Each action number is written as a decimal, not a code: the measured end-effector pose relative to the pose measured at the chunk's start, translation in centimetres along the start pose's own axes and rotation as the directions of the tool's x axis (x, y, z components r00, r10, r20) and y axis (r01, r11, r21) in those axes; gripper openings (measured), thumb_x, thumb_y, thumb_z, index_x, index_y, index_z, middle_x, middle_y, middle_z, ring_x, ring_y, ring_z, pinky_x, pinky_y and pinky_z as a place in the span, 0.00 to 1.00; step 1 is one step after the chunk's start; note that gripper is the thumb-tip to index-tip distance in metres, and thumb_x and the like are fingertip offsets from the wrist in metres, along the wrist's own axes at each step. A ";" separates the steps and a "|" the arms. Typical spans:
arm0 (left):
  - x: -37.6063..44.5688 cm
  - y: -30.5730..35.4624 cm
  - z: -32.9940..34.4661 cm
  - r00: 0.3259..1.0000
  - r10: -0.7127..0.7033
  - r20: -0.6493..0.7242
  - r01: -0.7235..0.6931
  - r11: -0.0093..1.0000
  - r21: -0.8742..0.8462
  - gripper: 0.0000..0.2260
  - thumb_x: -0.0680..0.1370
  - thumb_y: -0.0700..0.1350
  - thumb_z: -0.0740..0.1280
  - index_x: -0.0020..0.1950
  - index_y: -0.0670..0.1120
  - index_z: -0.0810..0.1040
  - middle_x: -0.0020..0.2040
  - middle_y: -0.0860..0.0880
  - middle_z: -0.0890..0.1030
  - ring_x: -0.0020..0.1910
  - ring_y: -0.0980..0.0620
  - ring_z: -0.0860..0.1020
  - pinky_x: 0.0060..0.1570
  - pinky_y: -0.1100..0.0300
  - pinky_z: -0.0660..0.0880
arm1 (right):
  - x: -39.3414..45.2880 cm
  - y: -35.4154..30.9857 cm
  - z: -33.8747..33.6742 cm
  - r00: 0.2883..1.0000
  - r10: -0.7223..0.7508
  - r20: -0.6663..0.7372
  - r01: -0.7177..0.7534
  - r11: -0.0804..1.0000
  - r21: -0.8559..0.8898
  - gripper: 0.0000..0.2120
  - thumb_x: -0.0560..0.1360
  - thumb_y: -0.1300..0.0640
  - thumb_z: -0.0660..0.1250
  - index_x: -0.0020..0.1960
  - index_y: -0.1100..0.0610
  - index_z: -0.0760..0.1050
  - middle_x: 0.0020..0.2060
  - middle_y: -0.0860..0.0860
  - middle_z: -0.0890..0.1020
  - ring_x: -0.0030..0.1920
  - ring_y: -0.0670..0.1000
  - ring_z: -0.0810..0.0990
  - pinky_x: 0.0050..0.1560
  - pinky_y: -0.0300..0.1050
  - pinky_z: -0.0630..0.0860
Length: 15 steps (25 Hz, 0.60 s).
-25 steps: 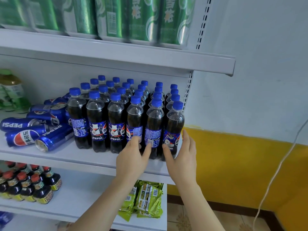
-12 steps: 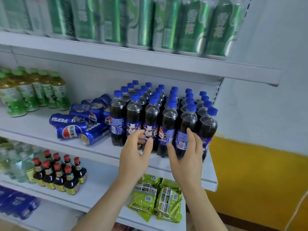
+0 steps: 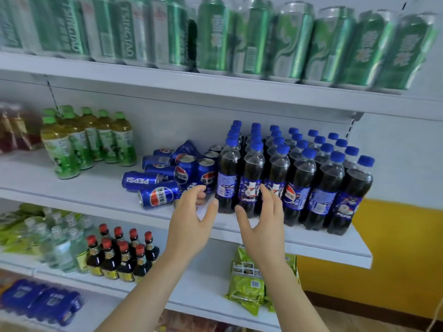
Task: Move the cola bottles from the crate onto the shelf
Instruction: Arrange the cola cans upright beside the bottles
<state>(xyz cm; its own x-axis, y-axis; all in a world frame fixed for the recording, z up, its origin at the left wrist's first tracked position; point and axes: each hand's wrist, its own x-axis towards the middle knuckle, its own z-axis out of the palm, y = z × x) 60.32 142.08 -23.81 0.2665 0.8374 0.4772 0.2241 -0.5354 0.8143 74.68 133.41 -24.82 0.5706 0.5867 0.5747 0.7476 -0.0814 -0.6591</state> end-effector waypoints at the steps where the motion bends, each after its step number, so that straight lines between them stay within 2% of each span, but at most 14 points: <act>1: 0.3 -0.7 -0.9 1.000 -0.002 0.004 0.002 1.000 0.002 0.19 0.79 0.54 0.67 0.69 0.52 0.73 0.58 0.57 0.77 0.57 0.56 0.77 0.57 0.55 0.77 | -0.2 -0.8 0.8 1.000 -0.002 0.015 0.002 1.000 0.006 0.33 0.79 0.45 0.69 0.79 0.53 0.61 0.76 0.52 0.64 0.76 0.49 0.60 0.72 0.47 0.65; 9: 3.5 -5.4 -4.4 0.999 -0.033 0.021 0.032 0.999 0.037 0.18 0.79 0.49 0.69 0.69 0.51 0.73 0.60 0.56 0.76 0.57 0.57 0.77 0.57 0.59 0.75 | 0.3 -3.5 7.7 0.994 -0.069 0.082 0.067 0.997 0.025 0.32 0.79 0.46 0.69 0.77 0.54 0.64 0.72 0.49 0.70 0.72 0.50 0.68 0.70 0.50 0.70; 15: 7.8 -8.8 -5.4 1.000 0.009 0.024 -0.015 0.972 0.233 0.20 0.78 0.50 0.69 0.69 0.49 0.73 0.62 0.54 0.77 0.62 0.54 0.73 0.60 0.60 0.70 | 1.8 -4.1 12.8 0.976 -0.123 0.179 0.120 0.992 0.033 0.32 0.78 0.44 0.68 0.77 0.53 0.64 0.70 0.48 0.70 0.70 0.49 0.69 0.70 0.45 0.69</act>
<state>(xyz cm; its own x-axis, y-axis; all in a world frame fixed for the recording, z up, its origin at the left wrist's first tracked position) 55.33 153.89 -25.48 0.2913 0.8295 0.4765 0.4328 -0.5585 0.7076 68.30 145.12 -27.30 0.4040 0.7266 0.5557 0.7990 0.0155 -0.6011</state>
